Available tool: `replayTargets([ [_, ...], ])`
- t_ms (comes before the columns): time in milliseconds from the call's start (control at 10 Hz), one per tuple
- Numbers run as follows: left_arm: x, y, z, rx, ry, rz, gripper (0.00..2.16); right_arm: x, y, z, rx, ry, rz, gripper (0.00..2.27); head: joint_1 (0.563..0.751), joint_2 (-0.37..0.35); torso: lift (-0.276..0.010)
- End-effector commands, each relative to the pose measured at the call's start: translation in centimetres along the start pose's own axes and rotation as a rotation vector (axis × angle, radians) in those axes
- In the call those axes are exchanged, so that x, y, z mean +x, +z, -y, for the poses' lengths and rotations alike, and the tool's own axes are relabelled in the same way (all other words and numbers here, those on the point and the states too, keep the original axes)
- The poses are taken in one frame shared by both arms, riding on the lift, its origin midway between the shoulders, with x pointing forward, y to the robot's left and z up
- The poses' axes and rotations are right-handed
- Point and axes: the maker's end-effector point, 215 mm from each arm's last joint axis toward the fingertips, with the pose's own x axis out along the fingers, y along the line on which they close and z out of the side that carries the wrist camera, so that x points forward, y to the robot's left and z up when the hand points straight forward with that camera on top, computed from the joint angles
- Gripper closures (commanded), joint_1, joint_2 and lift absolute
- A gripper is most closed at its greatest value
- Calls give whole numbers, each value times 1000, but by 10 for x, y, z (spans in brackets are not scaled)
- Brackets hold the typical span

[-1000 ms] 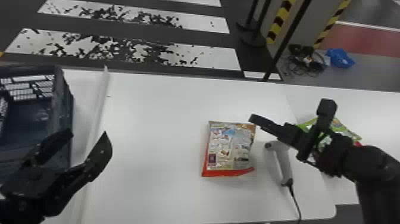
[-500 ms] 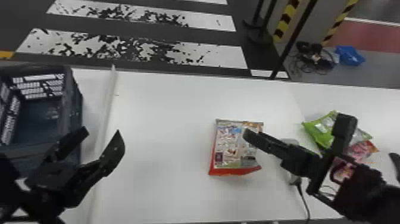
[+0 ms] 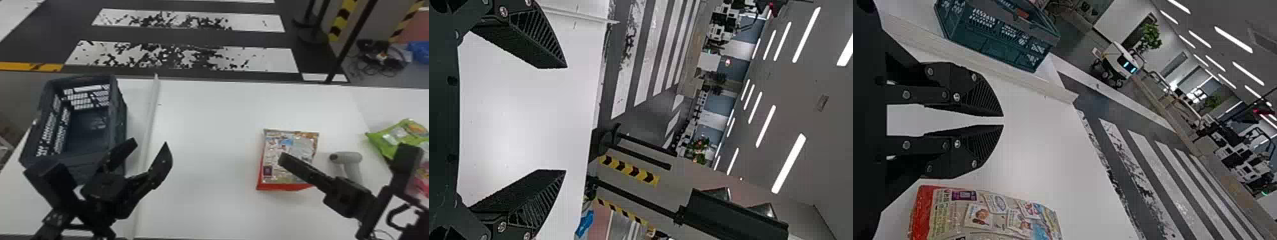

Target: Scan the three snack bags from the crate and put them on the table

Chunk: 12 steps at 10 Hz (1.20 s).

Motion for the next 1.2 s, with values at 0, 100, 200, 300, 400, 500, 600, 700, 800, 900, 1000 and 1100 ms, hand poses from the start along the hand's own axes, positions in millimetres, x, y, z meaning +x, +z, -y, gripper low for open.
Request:
replayTargets([
  [0, 1, -4, 4, -8, -8, -3, 137, 10, 16, 20, -89, -65, 75, 2243, 695, -25, -94],
  [100, 2, -5, 5, -8, -9, -1, 137, 20, 16, 34, -153, -101, 121, 2246, 695, -36, -94],
  [200, 2, -6, 6, -10, -11, -4, 137, 27, 11, 43, -194, -119, 161, 2243, 695, -54, -94],
  [300, 4, -8, 6, -12, -12, -5, 137, 33, 17, 41, -304, -155, 244, 2243, 695, -66, -94],
  [400, 4, -9, 7, -12, -14, -6, 137, 39, 17, 38, -397, -197, 299, 2243, 695, -69, -94],
  [500, 5, -8, 8, -12, -18, 1, 137, 46, 7, 40, -440, -222, 317, 2246, 695, -72, -94],
  [600, 4, -8, 7, -8, -17, -1, 137, 53, -5, 46, -464, -238, 322, 2243, 695, -67, -94],
  [700, 5, -8, 5, -7, -13, 2, 137, 53, -13, 45, -461, -236, 322, 2243, 695, -55, -94],
  [800, 7, -6, 6, -10, -3, 6, 137, 50, -19, 43, -459, -241, 325, 2243, 695, -41, -94],
  [900, 11, -5, 7, -14, 13, 11, 137, 49, -23, 44, -480, -259, 330, 2243, 695, -37, -94],
  [1000, 13, -3, 13, -18, 9, 15, 137, 49, -28, 50, -492, -274, 327, 2246, 695, -31, -94],
  [1100, 15, -4, 14, -17, 20, 14, 137, 50, -35, 61, -496, -299, 322, 2243, 695, -36, -94],
])
